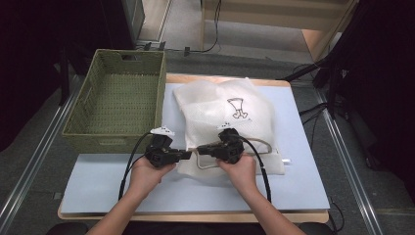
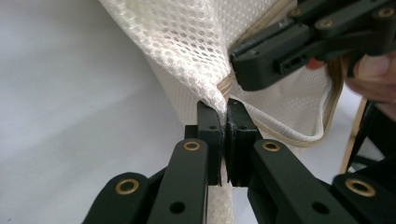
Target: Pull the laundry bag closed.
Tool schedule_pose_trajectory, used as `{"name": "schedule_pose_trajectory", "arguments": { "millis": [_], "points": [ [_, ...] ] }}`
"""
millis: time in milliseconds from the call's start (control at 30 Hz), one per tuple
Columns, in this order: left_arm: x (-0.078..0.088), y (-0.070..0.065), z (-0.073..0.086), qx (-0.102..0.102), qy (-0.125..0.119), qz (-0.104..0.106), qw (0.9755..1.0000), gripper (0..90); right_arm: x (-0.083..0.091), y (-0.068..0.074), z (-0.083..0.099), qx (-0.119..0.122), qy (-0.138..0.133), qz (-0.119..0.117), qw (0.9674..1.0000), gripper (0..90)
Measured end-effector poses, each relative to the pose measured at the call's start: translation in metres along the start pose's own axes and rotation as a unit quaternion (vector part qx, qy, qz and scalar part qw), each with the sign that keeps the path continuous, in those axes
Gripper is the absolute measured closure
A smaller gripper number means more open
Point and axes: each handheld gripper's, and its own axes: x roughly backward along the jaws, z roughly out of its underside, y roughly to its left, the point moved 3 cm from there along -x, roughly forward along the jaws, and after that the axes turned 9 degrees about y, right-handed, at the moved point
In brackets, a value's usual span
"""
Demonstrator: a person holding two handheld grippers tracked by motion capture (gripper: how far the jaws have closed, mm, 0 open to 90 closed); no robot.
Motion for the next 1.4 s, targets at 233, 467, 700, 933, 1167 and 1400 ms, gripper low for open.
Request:
{"name": "schedule_pose_trajectory", "arguments": {
  "millis": [233, 467, 700, 933, 1167, 1400],
  "points": [
    [0.012, 0.007, 0.004, -0.001, -0.006, -0.021, 0.9998, 87.6, 0.015, -0.007, 0.002, -0.003, -0.005, 0.016, 0.9999, 88.9],
    [0.010, 0.004, 0.005, -0.009, -0.007, -0.029, 0.9995, 87.3, 0.015, -0.007, 0.003, 0.010, 0.010, 0.021, 0.9997, 88.7],
    [0.010, 0.003, 0.005, -0.014, -0.005, -0.034, 0.9993, 87.3, 0.017, -0.006, 0.004, 0.013, 0.016, 0.020, 0.9996, 88.7],
    [0.012, 0.002, 0.007, -0.014, -0.007, -0.052, 0.9986, 87.6, 0.024, -0.008, 0.005, 0.011, 0.016, 0.036, 0.9992, 88.8],
    [0.015, 0.008, 0.011, -0.002, -0.003, -0.051, 0.9987, 87.5, 0.050, -0.020, 0.014, -0.001, 0.015, 0.052, 0.9985, 88.8],
    [0.013, 0.005, 0.010, -0.011, -0.001, -0.043, 0.9990, 87.3, 0.059, -0.023, 0.019, 0.000, 0.012, 0.046, 0.9989, 88.6]
  ]
}}
